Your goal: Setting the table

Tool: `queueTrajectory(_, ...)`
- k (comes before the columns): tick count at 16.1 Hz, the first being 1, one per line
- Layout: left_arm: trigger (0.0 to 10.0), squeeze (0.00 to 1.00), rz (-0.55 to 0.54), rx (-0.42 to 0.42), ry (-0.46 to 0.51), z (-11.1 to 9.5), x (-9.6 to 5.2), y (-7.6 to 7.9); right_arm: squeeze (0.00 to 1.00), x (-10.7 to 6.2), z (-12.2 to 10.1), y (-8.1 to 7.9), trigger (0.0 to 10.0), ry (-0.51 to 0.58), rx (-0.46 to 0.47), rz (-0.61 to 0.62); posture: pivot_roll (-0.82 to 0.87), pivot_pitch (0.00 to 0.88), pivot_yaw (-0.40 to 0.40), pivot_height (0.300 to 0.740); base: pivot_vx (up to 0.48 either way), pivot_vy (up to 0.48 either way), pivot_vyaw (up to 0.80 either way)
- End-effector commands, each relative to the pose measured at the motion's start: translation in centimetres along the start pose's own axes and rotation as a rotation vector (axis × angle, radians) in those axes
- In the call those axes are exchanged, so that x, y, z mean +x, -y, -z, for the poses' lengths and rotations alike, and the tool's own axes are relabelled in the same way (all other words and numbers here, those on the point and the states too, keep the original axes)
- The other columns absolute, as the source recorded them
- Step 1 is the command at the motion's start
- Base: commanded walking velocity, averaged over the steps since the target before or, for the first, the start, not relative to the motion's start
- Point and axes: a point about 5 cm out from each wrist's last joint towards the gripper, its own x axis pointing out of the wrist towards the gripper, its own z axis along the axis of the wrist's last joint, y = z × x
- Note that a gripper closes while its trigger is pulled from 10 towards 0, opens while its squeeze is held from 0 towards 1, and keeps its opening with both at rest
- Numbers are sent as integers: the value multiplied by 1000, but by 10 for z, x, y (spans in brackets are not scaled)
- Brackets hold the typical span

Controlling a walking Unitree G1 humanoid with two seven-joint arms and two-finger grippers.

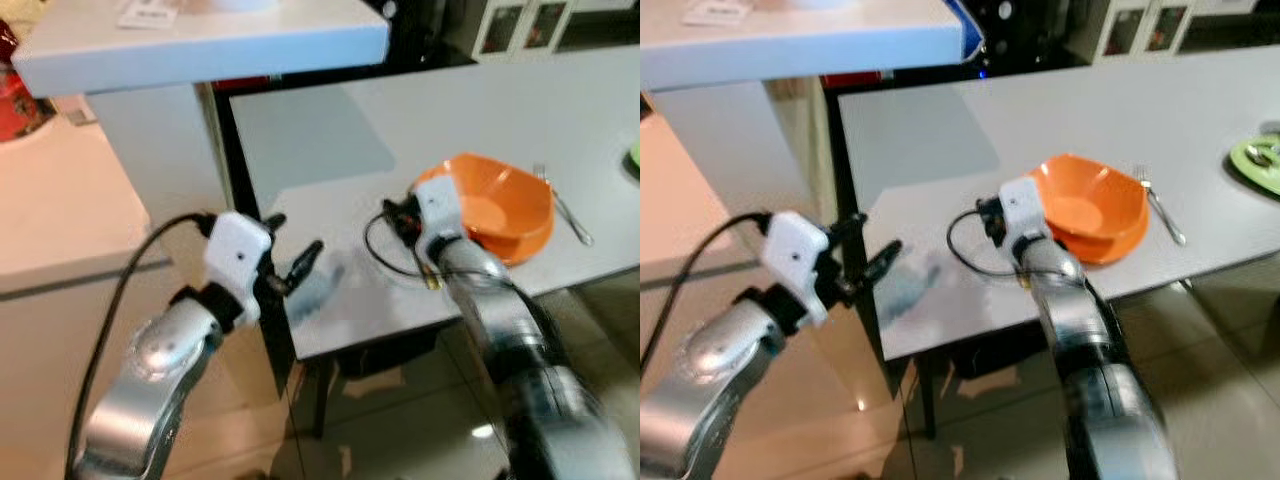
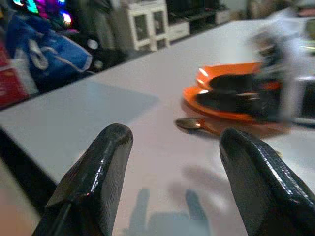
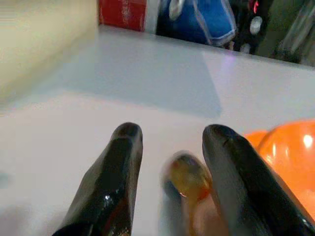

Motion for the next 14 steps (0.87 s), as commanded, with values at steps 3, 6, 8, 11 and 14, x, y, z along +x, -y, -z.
queueTrajectory(3,10000,0,-16,16,-32,2,-16,6,0,-36,-22,-8,10000,37,173,55,32,17,-5,740,0,109,0)
queueTrajectory(6,10000,0,-123,18,-57,7,-26,-1,0,-84,-21,-20,10000,46,298,105,24,6,-11,740,0,455,0)
queueTrajectory(8,10000,0,-131,24,-61,8,-27,-2,0,-100,-13,-24,10000,-25,279,66,34,0,-16,740,0,480,0)
queueTrajectory(11,10000,0,-152,40,-48,5,-24,-5,0,-102,-15,-24,10000,-60,267,58,51,0,-24,740,0,480,0)
queueTrajectory(14,10000,0,-176,53,-37,2,-21,-11,0,-99,-20,-36,10000,-56,192,-21,59,0,-20,740,0,480,0)
